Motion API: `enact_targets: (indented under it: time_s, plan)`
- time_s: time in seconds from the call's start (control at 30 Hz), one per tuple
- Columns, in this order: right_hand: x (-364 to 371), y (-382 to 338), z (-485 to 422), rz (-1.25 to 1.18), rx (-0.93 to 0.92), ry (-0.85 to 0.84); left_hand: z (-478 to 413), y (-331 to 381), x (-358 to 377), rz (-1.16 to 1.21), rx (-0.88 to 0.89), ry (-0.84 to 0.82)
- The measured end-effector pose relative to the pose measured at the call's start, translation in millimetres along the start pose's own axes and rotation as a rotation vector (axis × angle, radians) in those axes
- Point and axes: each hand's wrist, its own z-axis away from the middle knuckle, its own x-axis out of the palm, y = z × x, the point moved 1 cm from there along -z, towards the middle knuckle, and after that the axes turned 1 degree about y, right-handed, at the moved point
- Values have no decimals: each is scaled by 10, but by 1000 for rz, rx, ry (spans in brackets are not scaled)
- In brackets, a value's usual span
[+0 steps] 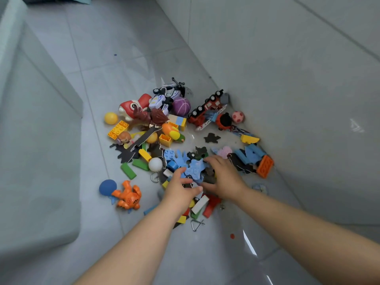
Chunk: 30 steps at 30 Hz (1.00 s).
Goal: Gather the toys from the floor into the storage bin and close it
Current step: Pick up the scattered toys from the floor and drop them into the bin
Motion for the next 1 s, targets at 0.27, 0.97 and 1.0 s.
enact_targets:
  time_s: [0.27,0.97,1.0]
  plan:
    - [76,-156,-12,-258,204,43,-53,-67,-78,110,-35,67]
    - [-363,-338,48,-716,268,-5,13,89,-277,630,-83,-15]
    - [-320,-278,48,-542,254,-1,12,66,-283,617,-99,18]
